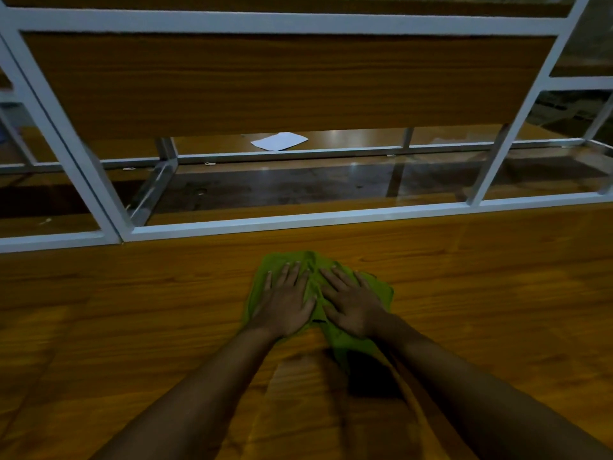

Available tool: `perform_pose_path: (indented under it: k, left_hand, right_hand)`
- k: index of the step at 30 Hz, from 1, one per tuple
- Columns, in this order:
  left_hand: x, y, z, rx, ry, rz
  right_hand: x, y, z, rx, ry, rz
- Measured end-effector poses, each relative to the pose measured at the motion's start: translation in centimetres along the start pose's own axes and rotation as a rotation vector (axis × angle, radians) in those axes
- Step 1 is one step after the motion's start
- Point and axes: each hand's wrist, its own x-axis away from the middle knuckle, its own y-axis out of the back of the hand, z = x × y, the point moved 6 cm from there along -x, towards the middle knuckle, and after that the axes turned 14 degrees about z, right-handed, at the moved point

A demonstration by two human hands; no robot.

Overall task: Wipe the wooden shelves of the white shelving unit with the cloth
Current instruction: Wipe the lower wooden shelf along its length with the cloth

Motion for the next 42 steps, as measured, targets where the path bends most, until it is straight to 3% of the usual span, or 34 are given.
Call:
perform_pose_path:
  k: [6, 12, 26, 34, 42]
  left_hand:
    - [-5.4, 1.5, -0.1, -0.035, -0.065, -0.005]
    - [-8.2, 2.8, 2.8, -0.002, 0.012, -0.051]
    - [-3.4, 1.9, 9.0, 0.048, 0.279, -0.039]
    - [2.0, 0.2, 5.4, -0.011, 0.143, -0.012]
    - [-2.5, 1.7, 4.6, 0.007, 0.093, 0.012]
  right_hand:
    - [-3.3, 1.0, -4.6, -0.06, -0.189, -0.012]
    - [-8.0, 2.3, -4.9, -0.104, -0.336, 0.004]
    - [-10.3, 2.7, 3.8, -0.066, -0.136, -0.001]
    - [-4.7, 0.7, 4.0, -0.047, -0.075, -0.023]
    - [-6.3, 1.5, -0.3, -0.063, -0.212, -0.006]
